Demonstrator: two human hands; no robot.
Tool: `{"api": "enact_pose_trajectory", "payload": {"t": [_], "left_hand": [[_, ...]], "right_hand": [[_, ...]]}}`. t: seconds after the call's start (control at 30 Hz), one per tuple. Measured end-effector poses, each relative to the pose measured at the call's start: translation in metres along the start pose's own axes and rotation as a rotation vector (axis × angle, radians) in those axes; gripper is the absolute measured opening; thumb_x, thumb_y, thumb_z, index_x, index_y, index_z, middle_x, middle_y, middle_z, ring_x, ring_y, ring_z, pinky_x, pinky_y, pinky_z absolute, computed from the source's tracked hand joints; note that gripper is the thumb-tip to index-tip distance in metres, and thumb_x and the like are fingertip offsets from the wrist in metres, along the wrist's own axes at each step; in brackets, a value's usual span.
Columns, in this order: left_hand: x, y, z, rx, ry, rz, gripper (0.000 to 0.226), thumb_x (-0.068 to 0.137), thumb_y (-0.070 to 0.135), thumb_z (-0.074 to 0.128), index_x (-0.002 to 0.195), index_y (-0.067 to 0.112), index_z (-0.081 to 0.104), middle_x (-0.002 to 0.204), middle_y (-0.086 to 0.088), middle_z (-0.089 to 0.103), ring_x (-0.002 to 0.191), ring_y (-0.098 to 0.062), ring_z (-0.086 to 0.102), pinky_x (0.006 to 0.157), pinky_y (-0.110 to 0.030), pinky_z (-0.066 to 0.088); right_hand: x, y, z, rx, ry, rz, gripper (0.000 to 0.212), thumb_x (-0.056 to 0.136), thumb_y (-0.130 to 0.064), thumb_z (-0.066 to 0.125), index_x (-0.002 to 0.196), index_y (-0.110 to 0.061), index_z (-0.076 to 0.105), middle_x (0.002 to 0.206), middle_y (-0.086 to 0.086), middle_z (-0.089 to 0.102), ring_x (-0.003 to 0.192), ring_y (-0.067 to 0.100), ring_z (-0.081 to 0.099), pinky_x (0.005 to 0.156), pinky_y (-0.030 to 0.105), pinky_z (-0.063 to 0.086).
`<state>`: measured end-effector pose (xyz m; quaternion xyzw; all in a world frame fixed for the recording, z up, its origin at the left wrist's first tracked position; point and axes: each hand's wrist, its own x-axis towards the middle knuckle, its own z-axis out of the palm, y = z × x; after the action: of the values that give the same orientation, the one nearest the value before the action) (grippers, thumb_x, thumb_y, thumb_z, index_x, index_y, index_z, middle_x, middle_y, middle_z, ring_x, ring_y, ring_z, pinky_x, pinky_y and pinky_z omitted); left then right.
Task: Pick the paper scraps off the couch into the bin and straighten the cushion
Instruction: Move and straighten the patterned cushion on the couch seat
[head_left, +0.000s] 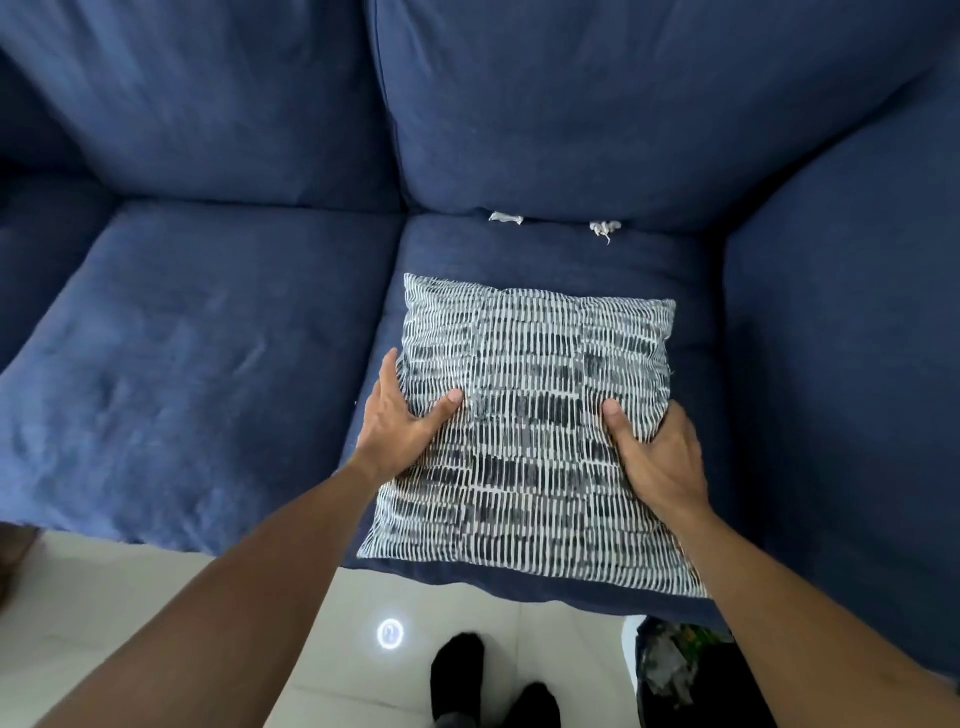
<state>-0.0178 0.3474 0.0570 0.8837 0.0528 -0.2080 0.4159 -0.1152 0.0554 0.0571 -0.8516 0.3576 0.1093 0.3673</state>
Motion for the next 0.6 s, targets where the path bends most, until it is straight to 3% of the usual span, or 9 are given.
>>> {"api": "enact_pose_trajectory", "payload": {"t": [0.1,0.2,0.43,0.6], "left_hand": [[0.004,0.014,-0.013,0.077,0.020,0.040,0.110,0.072,0.088,0.052,0.157,0.028,0.017,0.159,-0.003,0.030,0.148,-0.025,0.023,0.120,-0.052,0.026],[0.011,0.034,-0.029,0.116,0.052,0.088,0.101,0.076,0.082,0.051,0.155,0.022,0.029,0.158,-0.004,0.032,0.148,-0.024,0.022,0.120,-0.049,0.026],[0.030,0.091,-0.069,0.168,0.079,0.220,0.090,0.086,0.068,0.057,0.155,0.018,0.028,0.160,-0.005,0.031,0.150,-0.024,0.022,0.121,-0.048,0.025],[0.044,0.134,-0.099,0.281,0.098,0.295,0.089,0.089,0.066,0.054,0.158,0.019,0.024,0.166,-0.005,0.022,0.155,-0.024,0.008,0.125,-0.042,0.013]], "right_hand": [[-0.001,-0.015,-0.010,-0.093,0.040,-0.054,0.119,0.067,-0.100,0.029,0.155,-0.021,0.014,0.159,0.011,0.026,0.144,0.034,0.027,0.109,0.062,0.032],[0.004,-0.036,-0.024,-0.163,0.057,-0.134,0.108,0.072,-0.097,0.028,0.154,-0.027,0.016,0.158,0.007,0.026,0.143,0.034,0.029,0.108,0.062,0.034],[0.016,-0.101,-0.066,-0.209,0.084,-0.243,0.112,0.069,-0.099,0.021,0.154,-0.026,0.022,0.155,0.007,0.035,0.140,0.030,0.035,0.108,0.056,0.037],[0.023,-0.152,-0.098,-0.288,0.110,-0.328,0.107,0.072,-0.096,0.020,0.154,-0.026,0.023,0.157,0.006,0.034,0.142,0.029,0.032,0.111,0.054,0.034]]}}
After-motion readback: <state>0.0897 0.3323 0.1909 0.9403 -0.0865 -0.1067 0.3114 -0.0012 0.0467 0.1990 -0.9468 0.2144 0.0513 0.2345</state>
